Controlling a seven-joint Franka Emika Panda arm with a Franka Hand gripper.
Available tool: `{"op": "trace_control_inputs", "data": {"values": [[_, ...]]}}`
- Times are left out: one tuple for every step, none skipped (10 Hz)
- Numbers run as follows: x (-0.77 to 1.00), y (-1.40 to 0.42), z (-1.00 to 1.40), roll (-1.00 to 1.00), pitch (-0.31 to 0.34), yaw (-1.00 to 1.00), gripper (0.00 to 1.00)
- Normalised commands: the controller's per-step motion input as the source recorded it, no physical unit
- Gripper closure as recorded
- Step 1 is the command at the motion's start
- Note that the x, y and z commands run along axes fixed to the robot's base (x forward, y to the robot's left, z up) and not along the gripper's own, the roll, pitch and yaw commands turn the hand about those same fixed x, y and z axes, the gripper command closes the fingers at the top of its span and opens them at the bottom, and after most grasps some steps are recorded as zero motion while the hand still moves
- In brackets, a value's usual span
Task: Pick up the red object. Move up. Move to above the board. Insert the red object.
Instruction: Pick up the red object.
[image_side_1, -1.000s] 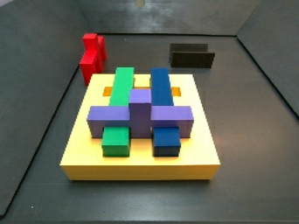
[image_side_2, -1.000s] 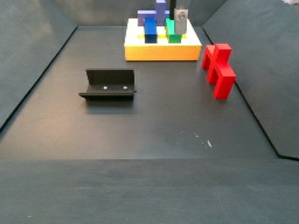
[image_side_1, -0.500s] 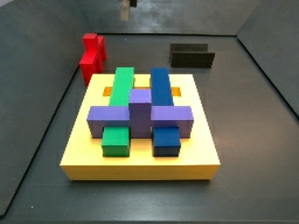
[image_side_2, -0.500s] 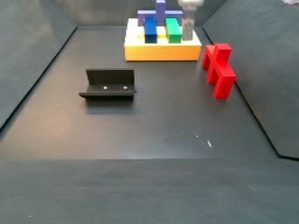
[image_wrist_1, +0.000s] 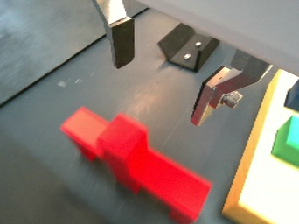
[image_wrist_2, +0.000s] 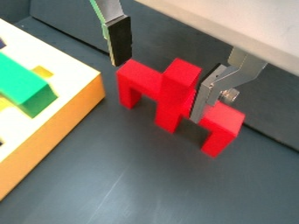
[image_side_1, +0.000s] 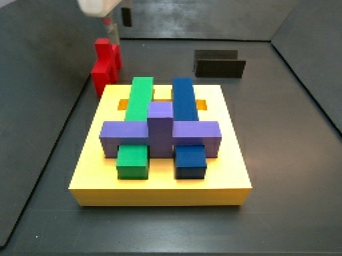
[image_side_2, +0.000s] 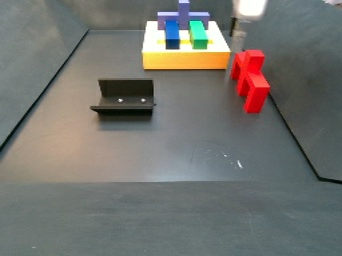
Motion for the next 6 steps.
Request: {"op": "trace_control_inputs", "data": {"values": [[-0.29, 0.01, -0.24, 0.0, -0.133, 0.38, 0.0], [-0.2, 0.0, -0.24, -0.01, -0.101, 0.37, 0.0], [-0.01, 0.0, -0.24, 0.0, -0.03, 0.28, 0.0], [-0.01, 0.0, -0.25, 0.0, 0.0, 0.22, 0.0], [-0.09, 0.07, -0.27, 0.02, 0.034, 0.11, 0.0], [-0.17, 0.1, -0.25, 0.01, 0.064, 0.03, 0.0]]}}
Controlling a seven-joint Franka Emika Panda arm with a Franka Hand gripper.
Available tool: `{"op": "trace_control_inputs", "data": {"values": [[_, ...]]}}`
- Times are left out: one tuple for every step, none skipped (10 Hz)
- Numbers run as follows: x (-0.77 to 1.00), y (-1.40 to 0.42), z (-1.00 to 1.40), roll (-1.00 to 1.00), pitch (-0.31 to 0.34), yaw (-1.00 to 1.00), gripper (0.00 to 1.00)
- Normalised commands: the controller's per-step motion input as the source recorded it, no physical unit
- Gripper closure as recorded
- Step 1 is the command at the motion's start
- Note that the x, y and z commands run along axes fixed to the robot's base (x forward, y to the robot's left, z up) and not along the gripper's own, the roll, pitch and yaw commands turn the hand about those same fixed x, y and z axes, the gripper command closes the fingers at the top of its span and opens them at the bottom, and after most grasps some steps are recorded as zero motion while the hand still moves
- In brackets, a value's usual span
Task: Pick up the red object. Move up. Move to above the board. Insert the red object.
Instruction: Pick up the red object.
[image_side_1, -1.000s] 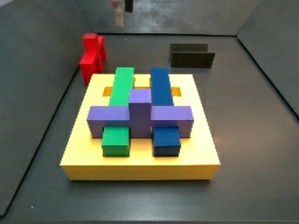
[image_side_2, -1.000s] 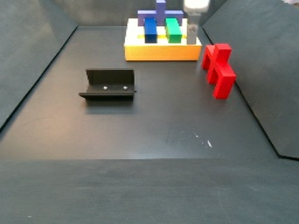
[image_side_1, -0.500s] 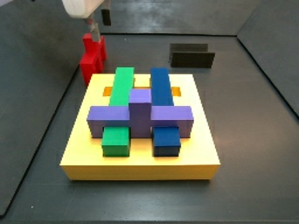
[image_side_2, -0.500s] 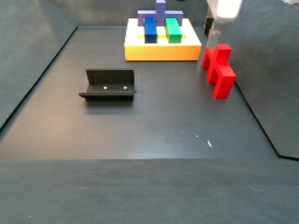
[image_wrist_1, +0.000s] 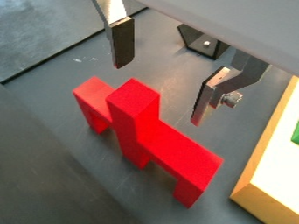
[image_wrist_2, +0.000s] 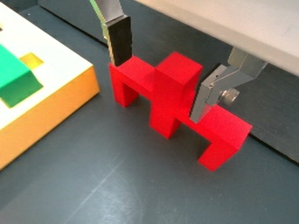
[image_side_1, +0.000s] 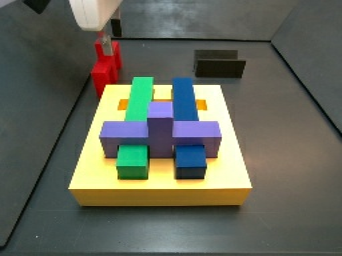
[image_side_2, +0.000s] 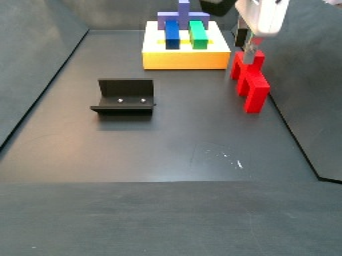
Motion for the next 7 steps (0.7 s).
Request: {"op": "trace_control_inputs", "data": {"values": [[-0.29, 0.07, -0.16, 0.0, 0.037, -0.01, 0.0], [0.0, 0.04, -0.04, 0.0, 0.0, 0.0, 0.0], [-0.17, 0.04, -0.18, 0.0, 0.199, 0.0, 0.0], [-0.12, 0.02, -0.13, -0.04, 0.369, -0.04, 0.0], [-0.07, 0.01, -0.14, -0.11, 0.104, 0.0, 0.0], [-0.09, 0.0, -0.1, -0.1, 0.0, 0.0, 0.0], [0.0, 0.0, -0.1, -0.09, 0.0, 0.03, 0.0]]}}
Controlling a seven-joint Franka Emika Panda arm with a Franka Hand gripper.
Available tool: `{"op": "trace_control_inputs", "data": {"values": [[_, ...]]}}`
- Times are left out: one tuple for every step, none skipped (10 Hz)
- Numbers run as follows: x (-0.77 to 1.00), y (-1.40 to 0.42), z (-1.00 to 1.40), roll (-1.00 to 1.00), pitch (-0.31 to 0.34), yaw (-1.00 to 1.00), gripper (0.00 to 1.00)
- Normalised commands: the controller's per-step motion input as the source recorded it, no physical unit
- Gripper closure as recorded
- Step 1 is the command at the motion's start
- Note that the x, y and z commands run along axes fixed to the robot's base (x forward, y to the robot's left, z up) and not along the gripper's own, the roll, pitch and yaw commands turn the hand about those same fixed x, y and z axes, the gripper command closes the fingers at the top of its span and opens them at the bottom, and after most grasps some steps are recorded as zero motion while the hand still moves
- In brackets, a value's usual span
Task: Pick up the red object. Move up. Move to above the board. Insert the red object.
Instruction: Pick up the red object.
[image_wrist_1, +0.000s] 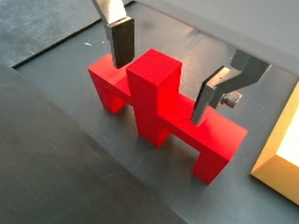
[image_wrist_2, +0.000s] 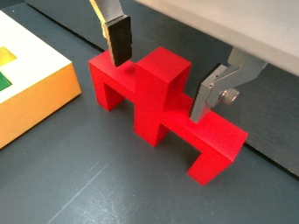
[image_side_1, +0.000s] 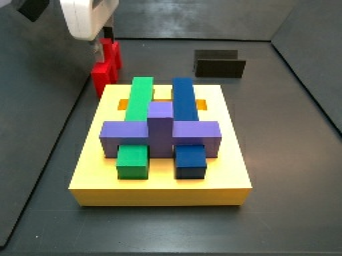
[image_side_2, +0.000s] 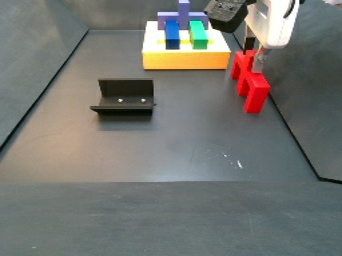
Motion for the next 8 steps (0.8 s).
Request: {"op": "trace_control_inputs", "data": {"values": [[0.0, 0.03, -0.08, -0.09, -0.021, 0.11, 0.0], [0.0, 0.02, -0.05, -0.09, -0.041, 0.04, 0.0], [0.0, 0.0, -0.03, -0.03, -0.027, 0.0, 0.0], [0.0, 0.0, 0.0, 0.0, 0.0, 0.0, 0.0], [0.0, 0.0, 0.0, 0.0, 0.0, 0.0, 1.0], [0.0, 0.0, 0.0, 0.0, 0.0, 0.0, 1.0], [0.0, 0.0, 0.0, 0.0, 0.0, 0.0, 1.0], [0.0, 0.0, 0.0, 0.0, 0.0, 0.0, 1.0]]}}
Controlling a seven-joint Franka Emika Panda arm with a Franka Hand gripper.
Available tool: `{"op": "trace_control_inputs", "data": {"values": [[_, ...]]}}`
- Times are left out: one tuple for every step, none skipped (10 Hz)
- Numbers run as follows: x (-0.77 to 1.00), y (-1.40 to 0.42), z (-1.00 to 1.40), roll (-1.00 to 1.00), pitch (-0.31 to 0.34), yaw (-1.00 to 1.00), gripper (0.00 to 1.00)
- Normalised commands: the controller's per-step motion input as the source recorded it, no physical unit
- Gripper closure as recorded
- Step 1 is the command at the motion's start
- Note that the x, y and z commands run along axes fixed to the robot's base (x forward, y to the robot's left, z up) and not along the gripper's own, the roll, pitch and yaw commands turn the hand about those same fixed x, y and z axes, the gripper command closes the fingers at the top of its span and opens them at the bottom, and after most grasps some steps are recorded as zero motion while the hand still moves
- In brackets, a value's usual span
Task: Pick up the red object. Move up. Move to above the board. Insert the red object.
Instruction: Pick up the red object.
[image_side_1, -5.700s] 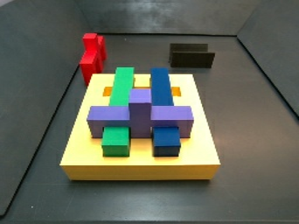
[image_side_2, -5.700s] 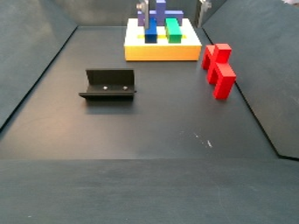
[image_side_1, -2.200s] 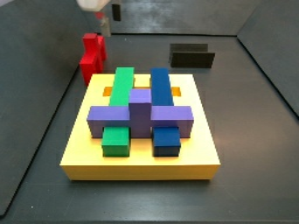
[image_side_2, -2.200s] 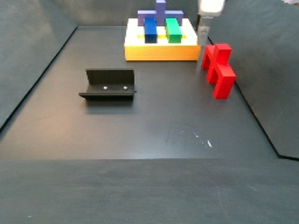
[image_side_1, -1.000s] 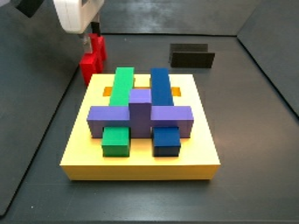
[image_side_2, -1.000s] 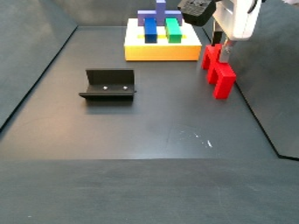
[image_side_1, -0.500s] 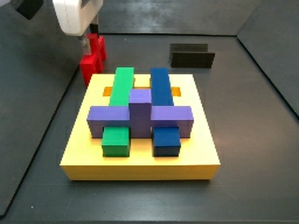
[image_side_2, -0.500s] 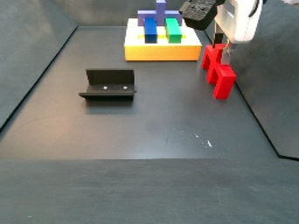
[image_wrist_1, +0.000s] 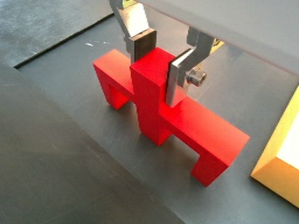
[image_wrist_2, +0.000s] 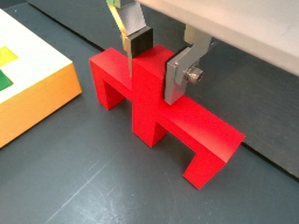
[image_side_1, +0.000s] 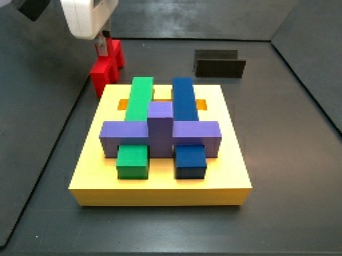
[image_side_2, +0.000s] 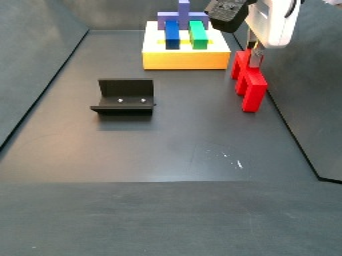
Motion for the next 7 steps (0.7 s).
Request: {"op": "trace_control_inputs", "data": {"values": [[0.0, 0.0, 0.0, 0.0, 0.0, 0.0, 1.0], [0.0, 0.0, 0.0, 0.0, 0.0, 0.0, 1.0], [0.0, 0.0, 0.0, 0.0, 0.0, 0.0, 1.0], [0.0, 0.0, 0.0, 0.0, 0.0, 0.0, 1.0], [0.0, 0.0, 0.0, 0.0, 0.0, 0.0, 1.0], [0.0, 0.0, 0.0, 0.0, 0.0, 0.0, 1.0], [0.0, 0.0, 0.0, 0.0, 0.0, 0.0, 1.0]]}}
